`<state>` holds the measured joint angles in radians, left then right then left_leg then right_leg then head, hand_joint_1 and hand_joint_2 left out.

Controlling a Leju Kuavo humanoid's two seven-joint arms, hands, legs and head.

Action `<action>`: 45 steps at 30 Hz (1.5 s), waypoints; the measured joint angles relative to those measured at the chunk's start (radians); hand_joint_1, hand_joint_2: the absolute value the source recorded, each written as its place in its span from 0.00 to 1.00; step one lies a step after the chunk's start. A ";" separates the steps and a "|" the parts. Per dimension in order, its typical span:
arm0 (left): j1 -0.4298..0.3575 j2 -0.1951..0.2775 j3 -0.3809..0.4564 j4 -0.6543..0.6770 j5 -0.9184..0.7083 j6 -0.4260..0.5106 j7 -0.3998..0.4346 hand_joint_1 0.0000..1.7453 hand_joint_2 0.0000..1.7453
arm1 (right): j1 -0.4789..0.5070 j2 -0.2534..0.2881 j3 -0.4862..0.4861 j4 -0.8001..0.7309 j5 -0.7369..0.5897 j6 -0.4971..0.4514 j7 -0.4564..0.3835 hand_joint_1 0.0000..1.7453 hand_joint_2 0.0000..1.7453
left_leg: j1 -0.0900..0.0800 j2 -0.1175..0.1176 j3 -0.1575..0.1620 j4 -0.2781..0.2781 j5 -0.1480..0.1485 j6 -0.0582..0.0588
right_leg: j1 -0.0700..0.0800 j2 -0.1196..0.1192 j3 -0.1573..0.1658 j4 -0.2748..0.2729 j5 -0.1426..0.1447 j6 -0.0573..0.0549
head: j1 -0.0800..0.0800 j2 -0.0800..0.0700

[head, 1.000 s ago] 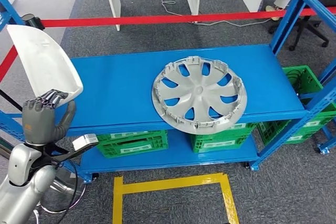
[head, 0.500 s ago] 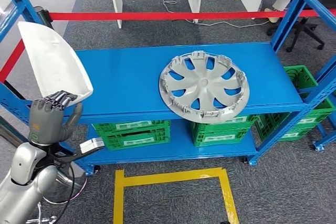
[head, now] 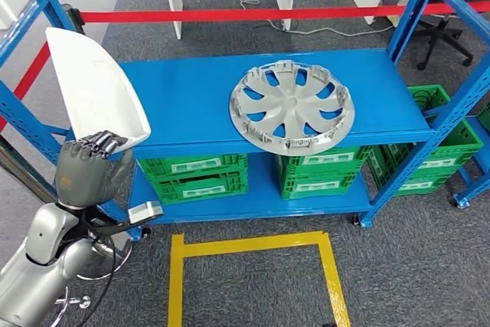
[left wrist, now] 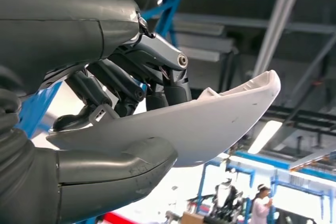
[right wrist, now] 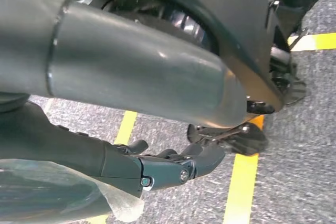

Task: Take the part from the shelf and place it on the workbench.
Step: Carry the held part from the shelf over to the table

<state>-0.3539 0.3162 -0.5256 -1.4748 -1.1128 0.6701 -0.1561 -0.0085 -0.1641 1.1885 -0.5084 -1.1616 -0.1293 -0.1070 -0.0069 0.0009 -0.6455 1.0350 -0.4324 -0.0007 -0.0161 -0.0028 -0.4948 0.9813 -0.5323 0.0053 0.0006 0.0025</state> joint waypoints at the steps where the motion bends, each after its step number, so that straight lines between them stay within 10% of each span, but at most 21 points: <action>1: 0.000 0.003 0.000 0.000 0.000 0.000 0.000 1.00 1.00 | 0.000 0.000 0.000 -0.001 -0.001 -0.001 -0.001 0.00 0.00 | 0.002 0.000 -0.010 0.035 -0.043 -0.007 | -0.002 -0.003 -0.010 -0.002 0.011 -0.008 | -0.001 0.000; 4: 0.000 0.008 0.000 0.000 0.002 0.001 0.002 1.00 1.00 | 0.000 -0.001 0.000 -0.004 -0.006 -0.004 -0.003 0.00 0.00 | 0.012 0.000 -0.042 0.215 -0.176 -0.023 | -0.001 -0.007 -0.047 0.002 0.045 -0.015 | -0.005 0.000; 6: 0.003 0.015 0.002 0.000 0.003 0.003 0.006 1.00 1.00 | 0.002 -0.002 0.000 -0.009 -0.009 -0.007 -0.004 0.00 0.00 | 0.017 0.000 -0.022 0.258 -0.162 -0.028 | -0.002 -0.008 -0.081 0.010 0.065 -0.013 | -0.005 0.000; 8: 0.013 0.030 0.009 -0.001 0.006 0.008 0.013 1.00 1.00 | 0.003 -0.002 0.000 -0.019 -0.008 -0.013 -0.005 0.00 0.00 | 0.020 0.000 0.058 0.167 -0.106 -0.028 | -0.003 -0.009 -0.108 0.020 0.079 -0.007 | -0.005 0.000; 11: 0.042 0.058 0.037 -0.012 0.012 0.016 0.017 1.00 1.00 | 0.006 -0.004 0.000 -0.037 -0.004 -0.030 -0.005 0.00 0.00 | 0.017 -0.001 0.178 -0.022 -0.109 -0.016 | 0.000 -0.007 -0.132 0.032 0.099 0.011 | -0.005 0.000; 14: 0.083 0.080 0.067 -0.029 0.018 0.023 0.016 1.00 1.00 | 0.012 -0.011 0.000 -0.055 -0.004 -0.046 -0.002 0.00 0.00 | 0.013 0.000 0.172 -0.051 -0.105 0.006 | -0.002 -0.006 -0.145 0.030 0.116 0.032 | -0.004 0.000; 19: 0.149 0.100 0.123 -0.060 0.027 0.027 -0.003 1.00 1.00 | 0.031 -0.021 0.002 -0.090 -0.020 -0.075 -0.005 0.00 0.00 | 0.012 0.005 0.109 -0.052 -0.050 0.037 | -0.004 -0.001 -0.207 0.251 -0.080 0.045 | 0.003 0.000; 21: 0.164 0.103 0.144 -0.065 0.033 0.027 -0.017 1.00 1.00 | 0.035 -0.027 0.002 -0.108 -0.030 -0.091 -0.009 0.00 0.00 | 0.008 0.005 0.076 -0.047 -0.028 0.037 | -0.003 -0.001 -0.197 0.320 -0.075 0.044 | 0.004 0.000; 24: 0.170 0.106 0.169 -0.074 0.040 0.028 -0.035 1.00 1.00 | 0.039 -0.042 0.003 -0.136 -0.044 -0.112 -0.012 0.00 0.00 | 0.003 0.003 0.036 -0.039 0.001 0.030 | 0.002 0.001 -0.064 0.179 -0.005 0.031 | 0.004 0.000; 27: 0.169 0.109 0.188 -0.080 0.044 0.029 -0.042 1.00 1.00 | 0.037 -0.050 0.004 -0.151 -0.050 -0.120 -0.015 0.00 0.00 | -0.001 0.003 0.016 -0.033 0.031 0.018 | 0.008 0.005 0.064 -0.008 -0.033 0.020 | 0.004 0.000; 30: 0.169 0.110 0.198 -0.081 0.045 0.030 -0.049 1.00 1.00 | 0.041 -0.050 0.005 -0.157 -0.056 -0.118 -0.020 0.00 0.00 | 0.001 0.003 0.000 -0.025 0.031 0.003 | 0.005 0.000 0.041 -0.022 -0.018 0.004 | 0.004 0.000; 34: 0.168 0.111 0.202 -0.081 0.045 0.030 -0.059 1.00 1.00 | 0.043 -0.050 0.005 -0.161 -0.064 -0.112 -0.027 0.00 0.00 | 0.009 0.002 -0.046 0.182 -0.147 -0.016 | 0.005 -0.008 -0.010 -0.016 0.028 -0.018 | -0.003 0.000; 36: 0.167 0.111 0.201 -0.081 0.045 0.030 -0.059 1.00 1.00 | 0.043 -0.050 0.005 -0.162 -0.066 -0.110 -0.030 0.00 0.00 | 0.012 0.002 -0.040 0.259 -0.159 -0.019 | 0.007 -0.009 -0.047 -0.006 0.048 -0.019 | -0.003 0.000; 41: 0.149 0.111 0.201 -0.082 0.097 0.016 -0.052 1.00 1.00 | 0.038 -0.049 0.006 -0.166 -0.080 -0.095 -0.037 0.00 0.00 | 0.006 0.001 0.159 -0.004 -0.091 0.002 | 0.009 -0.009 -0.117 0.020 0.089 -0.004 | -0.002 0.000; 45: 0.141 0.110 0.203 -0.083 0.128 0.010 -0.052 1.00 1.00 | 0.032 -0.048 0.008 -0.162 -0.088 -0.080 -0.039 0.00 0.00 | 0.002 0.004 0.173 -0.078 -0.080 0.019 | 0.005 -0.006 -0.143 0.017 0.110 0.021 | -0.003 0.000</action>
<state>-0.2125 0.4265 -0.3226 -1.5582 -0.9844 0.6804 -0.2086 0.0233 -0.2121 1.1969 -0.6704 -1.2492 -0.2097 -0.1455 -0.0045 0.0048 -0.4723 0.9574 -0.5125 0.0183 -0.0112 -0.0092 -0.6379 0.9979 -0.4228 0.0258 -0.0021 0.0026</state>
